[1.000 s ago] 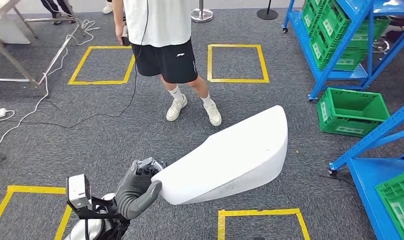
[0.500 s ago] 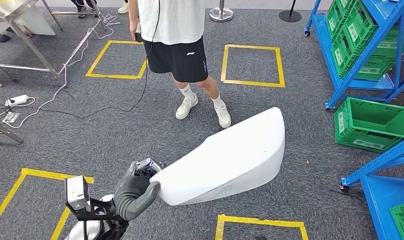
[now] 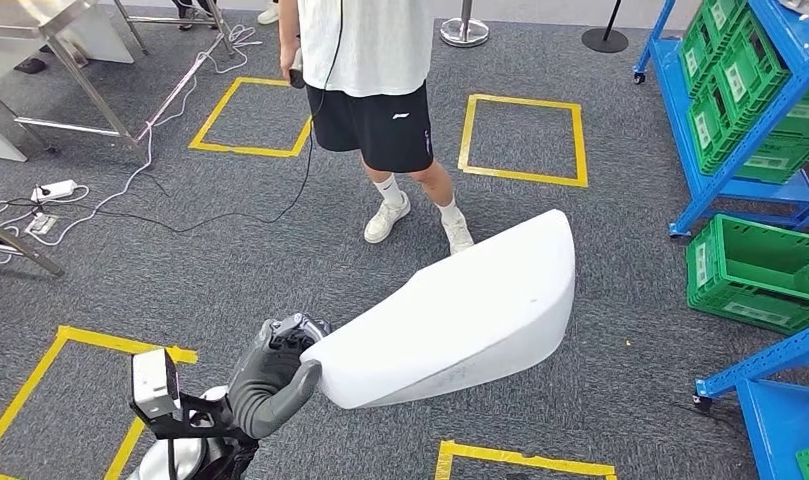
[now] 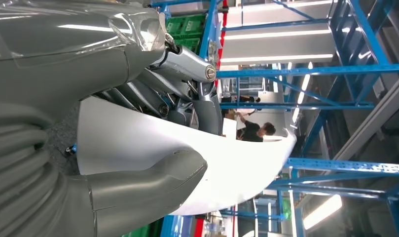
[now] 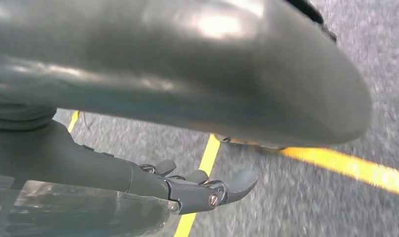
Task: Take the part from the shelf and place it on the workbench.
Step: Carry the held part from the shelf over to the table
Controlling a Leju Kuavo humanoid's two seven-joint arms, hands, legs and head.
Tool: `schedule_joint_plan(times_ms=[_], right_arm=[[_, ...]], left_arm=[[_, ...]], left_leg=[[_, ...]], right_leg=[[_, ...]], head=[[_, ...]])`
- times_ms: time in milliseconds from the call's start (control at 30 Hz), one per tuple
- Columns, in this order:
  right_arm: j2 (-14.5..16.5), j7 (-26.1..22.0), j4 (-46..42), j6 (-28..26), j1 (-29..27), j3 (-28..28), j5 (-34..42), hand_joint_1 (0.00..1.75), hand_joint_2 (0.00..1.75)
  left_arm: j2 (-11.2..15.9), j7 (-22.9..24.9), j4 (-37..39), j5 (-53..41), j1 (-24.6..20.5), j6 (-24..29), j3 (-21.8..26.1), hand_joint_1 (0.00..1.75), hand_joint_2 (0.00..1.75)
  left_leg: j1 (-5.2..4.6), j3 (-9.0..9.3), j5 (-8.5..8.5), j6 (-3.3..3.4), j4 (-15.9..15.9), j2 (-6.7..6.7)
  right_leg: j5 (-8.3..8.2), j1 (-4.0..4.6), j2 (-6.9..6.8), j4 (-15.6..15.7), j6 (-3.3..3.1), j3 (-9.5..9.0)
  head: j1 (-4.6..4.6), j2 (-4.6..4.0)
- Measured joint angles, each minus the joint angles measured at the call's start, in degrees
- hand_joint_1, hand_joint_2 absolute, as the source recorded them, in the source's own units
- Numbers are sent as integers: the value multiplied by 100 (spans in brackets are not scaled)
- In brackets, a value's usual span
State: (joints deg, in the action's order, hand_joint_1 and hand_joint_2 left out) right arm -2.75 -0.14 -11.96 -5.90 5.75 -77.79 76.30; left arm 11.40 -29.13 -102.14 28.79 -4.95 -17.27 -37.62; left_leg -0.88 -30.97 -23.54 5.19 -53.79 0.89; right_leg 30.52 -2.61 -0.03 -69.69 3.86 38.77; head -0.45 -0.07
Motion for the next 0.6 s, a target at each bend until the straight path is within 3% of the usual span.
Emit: schedule_joint_plan(times_ms=[67,100,133,200,267,333,400,467,500,600], right_arm=[[-3,0,-3,-6,5,2,-2,0,0],[2,-1,-1,-7,10,3,-3,0,0],[17,-1,0,-8,12,5,-4,0,0],[25,-2,8,-14,11,8,-2,0,0],[35,-5,9,-27,7,16,10,0,0],[32,-6,14,-43,8,34,26,0,0],[15,-6,23,-51,8,46,31,0,0],[11,-6,29,-54,8,50,32,0,0],[12,-6,31,-53,9,52,32,0,0],[44,-7,31,-44,20,61,36,0,0]], left_arm=[[1,2,12,0,-2,5,-2,175,175],[3,7,15,-1,-3,11,-2,175,175],[5,11,15,-1,-4,16,-6,175,175],[8,18,12,3,2,33,-16,175,175],[13,20,8,6,3,54,-25,175,175],[18,21,7,7,-8,67,-28,175,175],[19,21,7,9,-13,70,-31,175,175],[21,23,8,9,-12,73,-34,175,175],[22,25,8,9,-15,74,-34,175,175],[23,31,-4,9,-53,75,-33,175,175]], left_leg=[[95,-62,-176,-194,-253,39],[128,-131,-285,-282,-427,52],[143,-197,-371,-347,-569,62],[169,-275,-454,-399,-713,78],[197,-300,-501,-417,-773,46],[212,-500,-723,-429,-1186,-40],[207,-907,-1035,-401,-1948,-87],[167,-1172,-1086,-312,-2362,-81],[123,-1144,-951,-244,-2246,-77],[-78,-664,-398,-16,-1191,-94]], right_leg=[[-316,-92,6,579,231,-208],[-376,-113,28,742,247,-277],[-370,-113,49,778,206,-288],[-310,-86,82,696,45,-255],[-305,-60,79,686,-25,-253],[-303,-23,75,699,-64,-266],[-297,36,70,704,-77,-271],[-284,104,70,705,-95,-279],[-276,130,72,706,-107,-292],[-261,148,77,740,-133,-356]], head=[[17,0],[33,1],[36,0],[15,1],[-13,0],[-25,0],[-31,0],[-30,0],[-28,0],[-21,0]])
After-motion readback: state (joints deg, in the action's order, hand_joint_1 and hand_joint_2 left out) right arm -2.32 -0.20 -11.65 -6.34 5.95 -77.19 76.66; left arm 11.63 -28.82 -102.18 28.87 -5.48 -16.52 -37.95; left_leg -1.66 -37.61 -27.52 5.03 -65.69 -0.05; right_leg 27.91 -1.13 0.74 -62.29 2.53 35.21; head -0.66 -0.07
